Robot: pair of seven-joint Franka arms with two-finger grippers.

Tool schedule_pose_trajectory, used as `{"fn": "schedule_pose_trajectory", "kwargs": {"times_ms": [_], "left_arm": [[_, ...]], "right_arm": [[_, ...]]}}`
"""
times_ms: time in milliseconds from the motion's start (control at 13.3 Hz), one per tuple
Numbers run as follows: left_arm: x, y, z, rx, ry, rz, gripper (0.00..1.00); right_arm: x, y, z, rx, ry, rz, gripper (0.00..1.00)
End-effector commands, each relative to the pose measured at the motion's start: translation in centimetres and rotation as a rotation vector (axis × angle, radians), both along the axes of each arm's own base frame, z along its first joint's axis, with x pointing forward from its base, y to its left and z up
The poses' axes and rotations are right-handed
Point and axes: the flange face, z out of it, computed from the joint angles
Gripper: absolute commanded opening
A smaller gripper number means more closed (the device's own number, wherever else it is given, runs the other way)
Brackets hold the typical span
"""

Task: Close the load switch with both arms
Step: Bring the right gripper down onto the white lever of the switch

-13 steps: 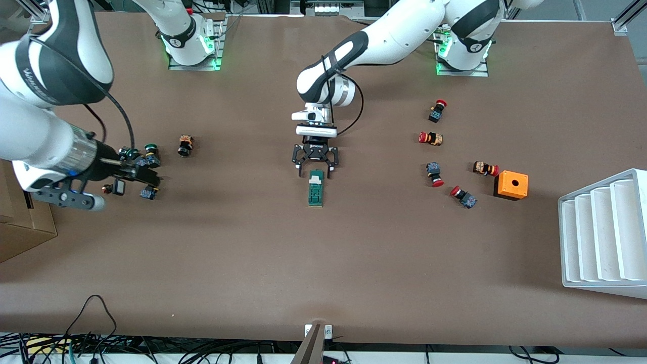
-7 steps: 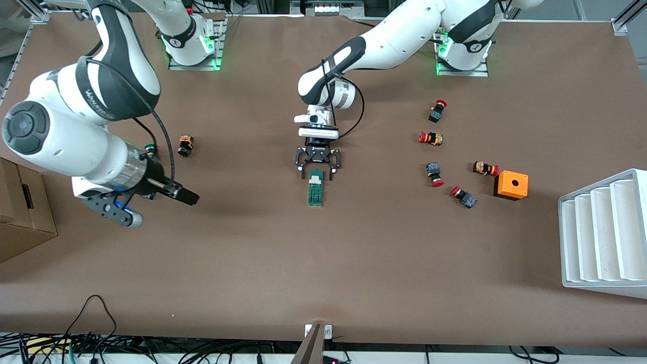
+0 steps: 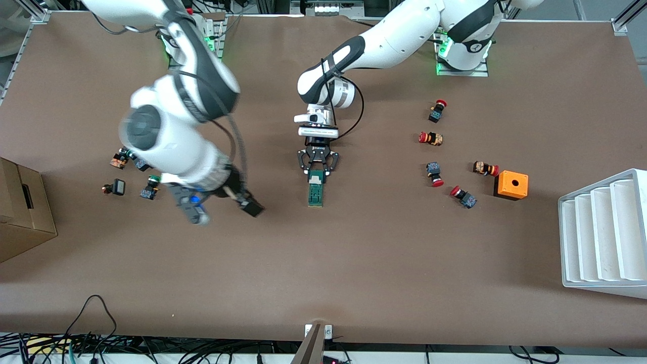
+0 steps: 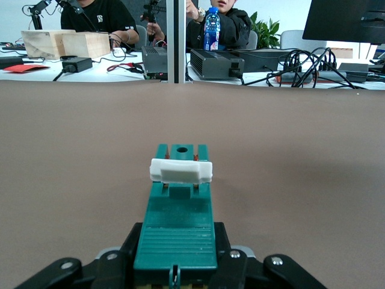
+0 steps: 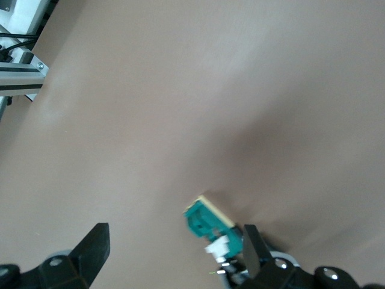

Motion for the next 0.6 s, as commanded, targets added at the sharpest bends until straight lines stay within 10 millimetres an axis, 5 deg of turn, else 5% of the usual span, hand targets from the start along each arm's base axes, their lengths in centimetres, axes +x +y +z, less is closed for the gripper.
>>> {"fn": "schedule_pose_trajectory", "kwargs": {"times_ms": [0, 525], "left_arm": [[0.0, -0.7, -0.5, -0.027, -0.006, -0.024, 0.35], [0.0, -0.6, -0.7, -0.024, -0.003, -0.023, 0.36]], "right_arm": [[-0.3, 3.8, -2.8, 0.030, 0.001, -0.125, 0.96], [-6.6, 10.1, -11.3, -0.023, 0.035, -0.272, 0.65]]}}
